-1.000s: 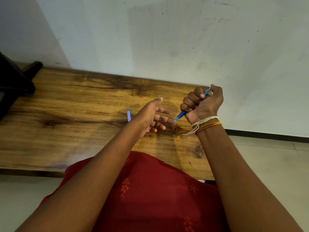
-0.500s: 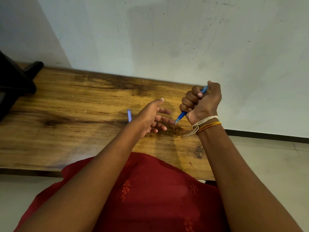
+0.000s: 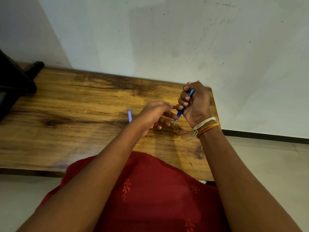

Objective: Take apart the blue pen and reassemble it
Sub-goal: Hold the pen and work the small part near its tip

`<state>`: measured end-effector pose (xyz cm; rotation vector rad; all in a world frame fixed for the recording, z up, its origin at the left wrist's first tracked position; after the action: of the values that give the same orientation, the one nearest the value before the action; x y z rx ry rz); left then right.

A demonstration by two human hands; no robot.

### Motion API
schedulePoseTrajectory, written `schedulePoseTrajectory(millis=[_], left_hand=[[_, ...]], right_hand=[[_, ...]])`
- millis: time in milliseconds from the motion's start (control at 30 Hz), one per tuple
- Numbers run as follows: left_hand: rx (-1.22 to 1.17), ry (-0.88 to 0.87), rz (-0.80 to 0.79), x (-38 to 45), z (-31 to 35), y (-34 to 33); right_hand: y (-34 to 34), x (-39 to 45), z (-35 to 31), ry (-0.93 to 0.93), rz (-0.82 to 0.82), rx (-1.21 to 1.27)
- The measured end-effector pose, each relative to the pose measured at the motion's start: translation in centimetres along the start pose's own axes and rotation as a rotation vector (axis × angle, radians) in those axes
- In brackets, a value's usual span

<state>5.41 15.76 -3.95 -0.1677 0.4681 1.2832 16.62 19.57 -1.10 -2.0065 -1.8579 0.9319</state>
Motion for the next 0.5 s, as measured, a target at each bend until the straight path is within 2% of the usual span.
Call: schedulePoseTrajectory(millis=[267, 500], left_hand=[[0.098, -0.032, 0.063, 0.02, 0.17, 0.38], [0.099, 0.012, 0.041, 0.48, -0.3, -0.11]], right_hand=[[-0.3, 0.02, 0.46, -0.028, -0.038, -0.008], [-0.08, -0.09, 0.21, -0.016, -0.005, -0.057]])
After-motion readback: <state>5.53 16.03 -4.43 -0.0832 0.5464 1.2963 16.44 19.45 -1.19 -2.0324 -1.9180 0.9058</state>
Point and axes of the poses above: each hand's wrist, its own x-axis towards the middle knuckle, its own y-axis out of the back of the hand, z = x × y, the point moved 9 cm from there along x, towards the middle knuckle, and after that the axes turned 12 degrees about x, right-handed, at the moved point
